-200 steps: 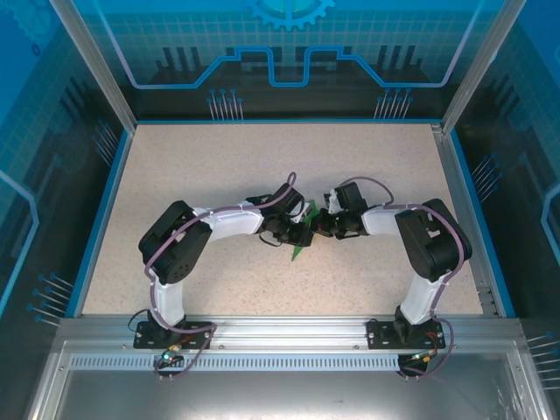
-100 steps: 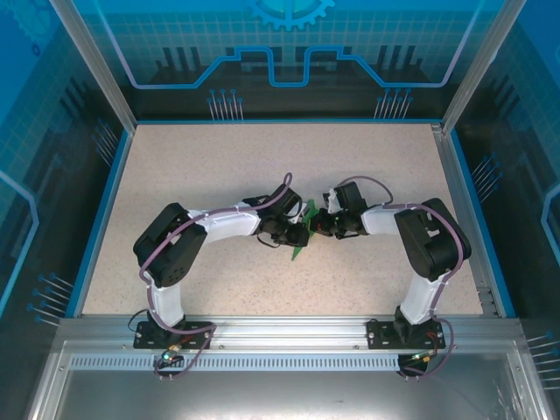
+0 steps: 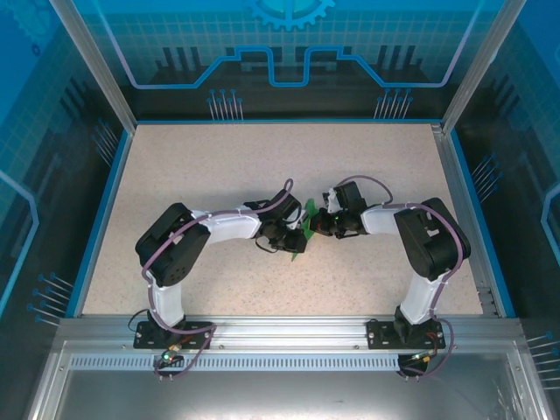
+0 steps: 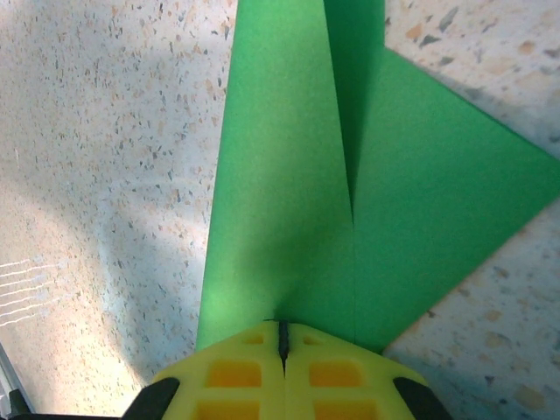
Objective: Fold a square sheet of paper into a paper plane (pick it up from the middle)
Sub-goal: Fold the wing for the fifth time at the center of the table.
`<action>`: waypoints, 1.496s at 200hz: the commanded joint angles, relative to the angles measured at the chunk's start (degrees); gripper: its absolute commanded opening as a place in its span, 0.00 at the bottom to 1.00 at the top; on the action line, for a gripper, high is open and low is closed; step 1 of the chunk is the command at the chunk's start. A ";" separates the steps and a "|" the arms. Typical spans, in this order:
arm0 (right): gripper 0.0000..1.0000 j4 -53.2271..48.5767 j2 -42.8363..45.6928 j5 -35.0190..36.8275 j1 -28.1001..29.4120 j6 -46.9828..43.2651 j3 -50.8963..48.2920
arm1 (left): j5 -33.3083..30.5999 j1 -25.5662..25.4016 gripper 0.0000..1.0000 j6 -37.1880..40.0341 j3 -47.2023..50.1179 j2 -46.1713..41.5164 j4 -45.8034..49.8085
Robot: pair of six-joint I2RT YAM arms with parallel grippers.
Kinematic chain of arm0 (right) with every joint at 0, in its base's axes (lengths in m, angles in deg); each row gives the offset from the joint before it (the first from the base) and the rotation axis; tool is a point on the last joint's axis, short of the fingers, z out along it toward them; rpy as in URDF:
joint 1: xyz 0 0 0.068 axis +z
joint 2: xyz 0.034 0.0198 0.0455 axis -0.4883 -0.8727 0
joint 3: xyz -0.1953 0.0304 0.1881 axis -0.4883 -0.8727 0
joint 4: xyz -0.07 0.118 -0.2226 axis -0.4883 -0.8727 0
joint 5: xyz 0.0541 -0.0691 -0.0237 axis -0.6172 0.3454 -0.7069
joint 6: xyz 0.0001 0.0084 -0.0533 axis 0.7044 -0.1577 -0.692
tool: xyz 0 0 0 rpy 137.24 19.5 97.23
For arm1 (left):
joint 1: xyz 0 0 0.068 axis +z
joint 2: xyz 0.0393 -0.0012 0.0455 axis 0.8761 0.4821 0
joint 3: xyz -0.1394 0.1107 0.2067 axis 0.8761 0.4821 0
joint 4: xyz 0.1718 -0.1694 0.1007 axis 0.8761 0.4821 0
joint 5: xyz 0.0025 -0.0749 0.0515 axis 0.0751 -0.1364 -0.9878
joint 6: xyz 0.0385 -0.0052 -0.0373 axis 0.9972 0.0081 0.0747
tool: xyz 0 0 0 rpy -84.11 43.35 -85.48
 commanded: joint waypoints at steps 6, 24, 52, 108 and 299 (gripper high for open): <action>0.00 -7.95 -5.12 8.71 -0.06 -1.74 -1.79 | 0.54 -0.60 0.17 2.09 1.43 0.76 2.83; 0.00 -8.24 -5.20 9.09 -0.12 -1.91 -1.83 | -0.57 -0.87 0.17 2.80 1.56 0.48 4.22; 0.00 -8.31 -5.50 9.19 -0.55 -2.20 -1.85 | -0.41 -1.28 0.17 2.89 2.85 -0.14 4.68; 0.00 -8.80 -5.81 9.62 -0.75 -2.88 -1.50 | 0.12 -2.71 0.17 1.98 5.37 -0.35 4.27; 0.00 -7.43 -4.50 8.87 -0.95 -3.01 -3.05 | 1.64 -4.77 0.18 -1.58 9.38 -13.12 4.67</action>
